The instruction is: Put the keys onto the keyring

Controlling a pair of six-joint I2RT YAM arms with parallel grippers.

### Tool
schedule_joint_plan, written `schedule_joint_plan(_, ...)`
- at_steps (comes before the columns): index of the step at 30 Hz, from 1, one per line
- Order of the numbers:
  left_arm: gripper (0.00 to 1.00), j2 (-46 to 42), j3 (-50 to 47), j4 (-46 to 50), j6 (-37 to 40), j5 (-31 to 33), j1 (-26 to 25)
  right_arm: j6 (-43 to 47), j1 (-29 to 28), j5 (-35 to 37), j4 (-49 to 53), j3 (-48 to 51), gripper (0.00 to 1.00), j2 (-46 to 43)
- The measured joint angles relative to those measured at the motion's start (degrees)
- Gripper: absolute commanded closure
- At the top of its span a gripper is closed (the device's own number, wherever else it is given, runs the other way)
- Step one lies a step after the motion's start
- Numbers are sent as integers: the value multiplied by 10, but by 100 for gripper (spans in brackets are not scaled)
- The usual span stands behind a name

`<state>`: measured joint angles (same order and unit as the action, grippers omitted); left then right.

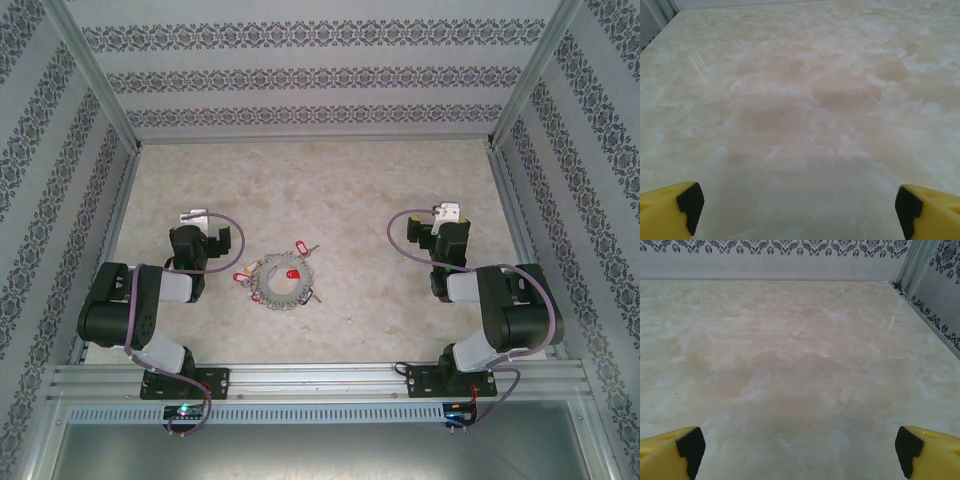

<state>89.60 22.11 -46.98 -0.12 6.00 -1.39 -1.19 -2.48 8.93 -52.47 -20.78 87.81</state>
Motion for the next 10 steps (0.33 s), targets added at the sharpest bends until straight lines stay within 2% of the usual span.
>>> schedule_joint_plan(10,1,0,0,0,0,0,0,0,0,-4,0,0,2,0)
